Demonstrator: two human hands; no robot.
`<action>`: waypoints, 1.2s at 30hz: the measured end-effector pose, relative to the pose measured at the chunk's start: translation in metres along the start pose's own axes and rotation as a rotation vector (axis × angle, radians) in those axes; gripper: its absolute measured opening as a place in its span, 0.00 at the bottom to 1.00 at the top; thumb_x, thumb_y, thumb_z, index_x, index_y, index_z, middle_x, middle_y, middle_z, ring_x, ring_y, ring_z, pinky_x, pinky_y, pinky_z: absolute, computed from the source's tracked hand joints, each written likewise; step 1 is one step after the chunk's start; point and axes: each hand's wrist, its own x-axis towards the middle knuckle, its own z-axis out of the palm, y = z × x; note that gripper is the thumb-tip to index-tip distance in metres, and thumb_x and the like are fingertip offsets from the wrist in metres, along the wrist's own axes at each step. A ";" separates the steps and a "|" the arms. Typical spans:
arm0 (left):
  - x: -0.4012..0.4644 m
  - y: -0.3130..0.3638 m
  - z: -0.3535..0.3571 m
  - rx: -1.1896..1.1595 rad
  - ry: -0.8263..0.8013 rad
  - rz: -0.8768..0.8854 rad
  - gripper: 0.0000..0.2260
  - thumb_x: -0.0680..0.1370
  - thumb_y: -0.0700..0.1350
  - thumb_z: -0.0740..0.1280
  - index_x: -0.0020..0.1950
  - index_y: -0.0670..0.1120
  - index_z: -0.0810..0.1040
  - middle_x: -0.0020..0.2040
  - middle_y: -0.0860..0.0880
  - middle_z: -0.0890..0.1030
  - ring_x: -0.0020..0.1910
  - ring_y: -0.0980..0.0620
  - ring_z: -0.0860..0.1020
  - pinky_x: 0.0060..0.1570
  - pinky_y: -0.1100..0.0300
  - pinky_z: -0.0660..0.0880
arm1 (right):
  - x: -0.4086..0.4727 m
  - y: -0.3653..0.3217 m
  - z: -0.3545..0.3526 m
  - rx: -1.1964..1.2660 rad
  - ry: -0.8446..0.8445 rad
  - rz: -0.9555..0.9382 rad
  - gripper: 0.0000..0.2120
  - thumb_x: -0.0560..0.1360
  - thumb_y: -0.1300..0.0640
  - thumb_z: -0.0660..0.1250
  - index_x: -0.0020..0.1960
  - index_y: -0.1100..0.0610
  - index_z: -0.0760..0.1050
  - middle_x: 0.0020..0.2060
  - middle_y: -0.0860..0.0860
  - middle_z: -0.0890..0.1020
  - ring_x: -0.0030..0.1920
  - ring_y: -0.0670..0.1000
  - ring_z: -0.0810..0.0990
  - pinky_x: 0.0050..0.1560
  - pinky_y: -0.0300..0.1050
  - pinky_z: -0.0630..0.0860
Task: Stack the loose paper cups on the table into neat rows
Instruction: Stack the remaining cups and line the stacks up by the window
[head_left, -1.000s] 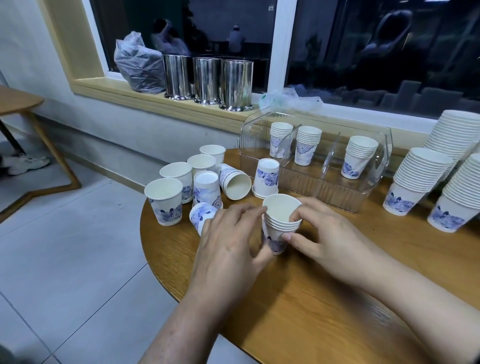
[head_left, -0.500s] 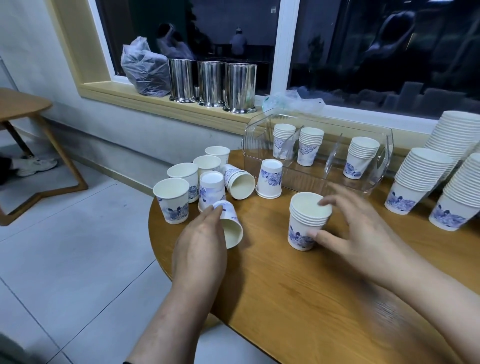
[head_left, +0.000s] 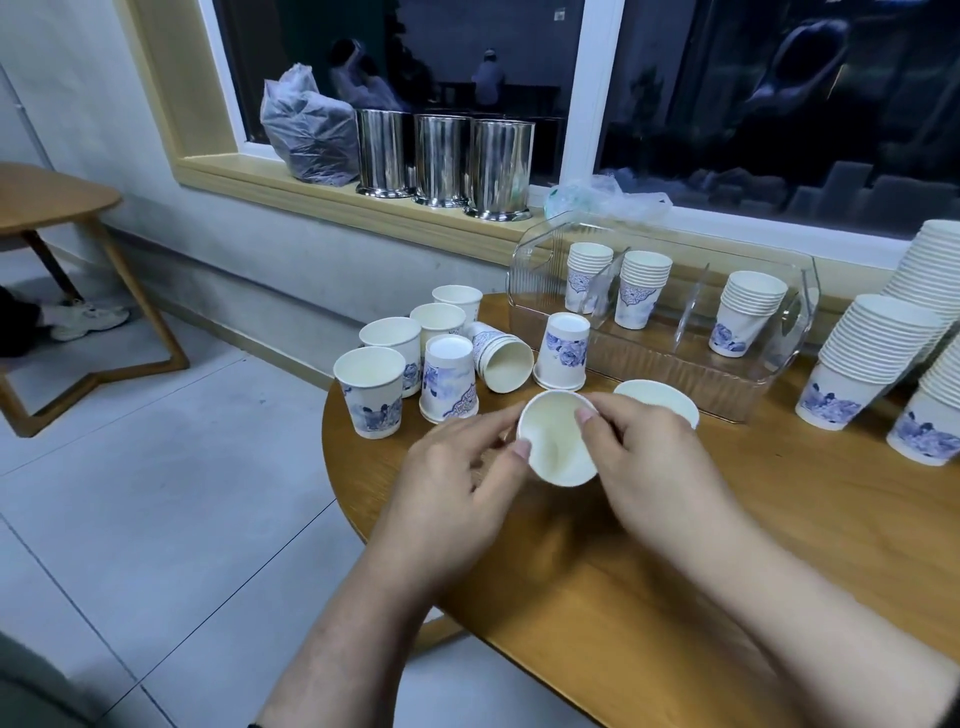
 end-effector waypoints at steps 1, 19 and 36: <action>0.000 -0.004 -0.004 0.044 -0.050 0.050 0.19 0.76 0.57 0.65 0.67 0.64 0.76 0.56 0.80 0.73 0.61 0.73 0.72 0.59 0.76 0.65 | 0.006 -0.002 -0.002 -0.006 -0.034 0.036 0.13 0.81 0.52 0.60 0.47 0.56 0.80 0.33 0.52 0.80 0.38 0.55 0.75 0.40 0.50 0.72; 0.001 -0.040 -0.014 -0.133 0.520 -0.291 0.31 0.70 0.59 0.75 0.70 0.57 0.70 0.62 0.59 0.80 0.60 0.59 0.78 0.55 0.62 0.75 | 0.064 -0.018 0.118 0.339 0.003 0.232 0.26 0.70 0.49 0.76 0.65 0.53 0.73 0.60 0.50 0.79 0.60 0.52 0.78 0.64 0.51 0.73; 0.001 -0.050 -0.020 -0.119 0.530 -0.298 0.29 0.69 0.56 0.75 0.69 0.59 0.71 0.61 0.61 0.80 0.57 0.60 0.78 0.50 0.69 0.72 | 0.080 -0.043 0.131 0.140 0.160 0.298 0.26 0.67 0.42 0.72 0.61 0.51 0.72 0.59 0.52 0.70 0.58 0.57 0.76 0.56 0.50 0.73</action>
